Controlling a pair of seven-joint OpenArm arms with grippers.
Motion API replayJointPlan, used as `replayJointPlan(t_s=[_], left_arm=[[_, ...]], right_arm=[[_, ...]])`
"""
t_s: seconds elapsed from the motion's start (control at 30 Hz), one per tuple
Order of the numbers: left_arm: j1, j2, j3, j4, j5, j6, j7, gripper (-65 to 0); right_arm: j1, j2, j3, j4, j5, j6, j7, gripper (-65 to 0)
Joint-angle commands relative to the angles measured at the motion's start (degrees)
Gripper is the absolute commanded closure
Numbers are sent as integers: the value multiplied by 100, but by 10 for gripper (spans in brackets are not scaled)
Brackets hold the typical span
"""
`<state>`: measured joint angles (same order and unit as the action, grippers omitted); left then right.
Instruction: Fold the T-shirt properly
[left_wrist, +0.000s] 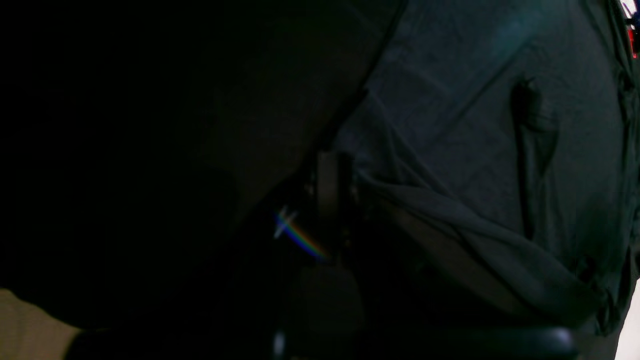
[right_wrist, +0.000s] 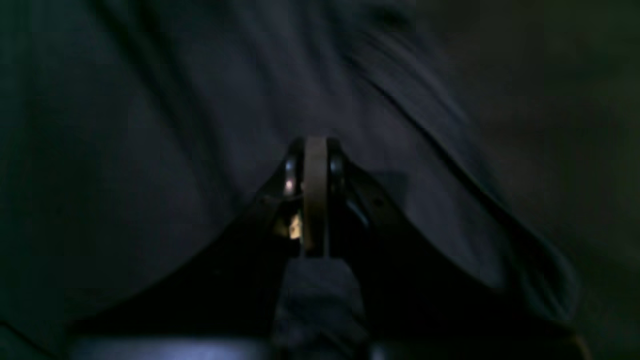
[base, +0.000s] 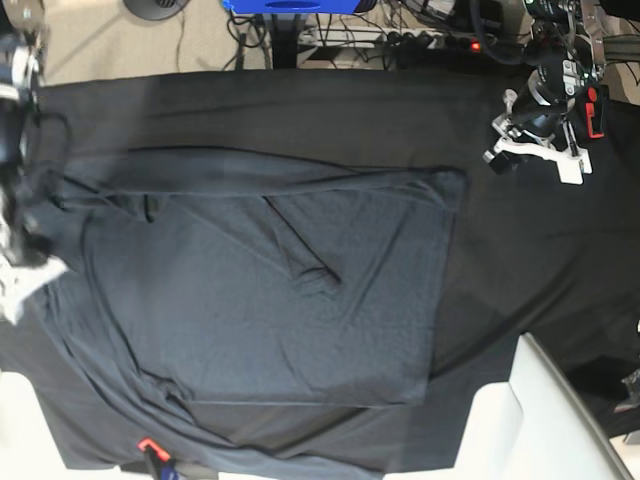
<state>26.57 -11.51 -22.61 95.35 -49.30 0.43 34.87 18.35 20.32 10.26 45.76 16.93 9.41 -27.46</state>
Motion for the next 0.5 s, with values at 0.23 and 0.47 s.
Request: replayJointPlan(t_s=[0.23, 0.47], left_arm=[[3, -58, -29, 78, -42, -56, -116, 0], [-6, -58, -29, 78, -42, -56, -116, 0]], right_arm=[[1097, 215, -345, -1345, -9, -49, 650, 0], [1422, 285, -846, -2242, -9, -75, 1291, 0]])
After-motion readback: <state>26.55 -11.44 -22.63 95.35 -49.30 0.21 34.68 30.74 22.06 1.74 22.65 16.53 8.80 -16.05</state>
